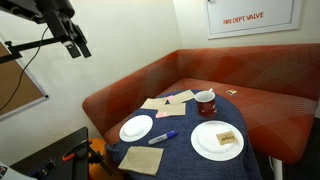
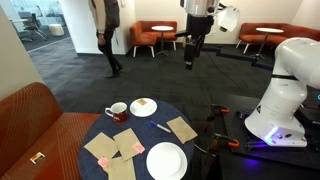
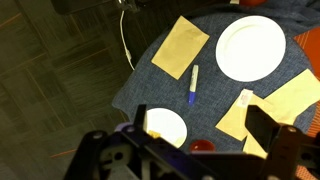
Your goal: Put the marker in the mug
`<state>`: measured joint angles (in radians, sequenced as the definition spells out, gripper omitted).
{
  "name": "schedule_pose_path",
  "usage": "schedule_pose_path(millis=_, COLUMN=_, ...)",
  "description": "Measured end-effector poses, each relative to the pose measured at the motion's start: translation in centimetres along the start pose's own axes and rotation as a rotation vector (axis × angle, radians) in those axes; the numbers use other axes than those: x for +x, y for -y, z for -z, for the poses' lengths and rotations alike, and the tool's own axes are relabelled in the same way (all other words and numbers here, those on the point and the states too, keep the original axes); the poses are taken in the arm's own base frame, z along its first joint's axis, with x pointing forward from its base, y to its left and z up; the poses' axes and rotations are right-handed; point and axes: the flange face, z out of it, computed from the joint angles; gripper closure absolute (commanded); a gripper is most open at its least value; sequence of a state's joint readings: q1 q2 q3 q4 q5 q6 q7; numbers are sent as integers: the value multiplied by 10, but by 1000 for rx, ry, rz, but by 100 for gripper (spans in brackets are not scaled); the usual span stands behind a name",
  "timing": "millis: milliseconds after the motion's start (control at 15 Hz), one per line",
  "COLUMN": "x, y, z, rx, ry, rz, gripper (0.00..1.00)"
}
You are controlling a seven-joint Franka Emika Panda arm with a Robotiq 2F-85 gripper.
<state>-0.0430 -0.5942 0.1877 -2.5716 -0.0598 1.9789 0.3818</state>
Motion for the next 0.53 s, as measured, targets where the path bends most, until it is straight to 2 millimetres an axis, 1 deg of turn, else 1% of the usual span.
schedule_pose_path(millis=533, x=8, y=12, z=-79, rx=48, ry=37, rz=-10, gripper=0)
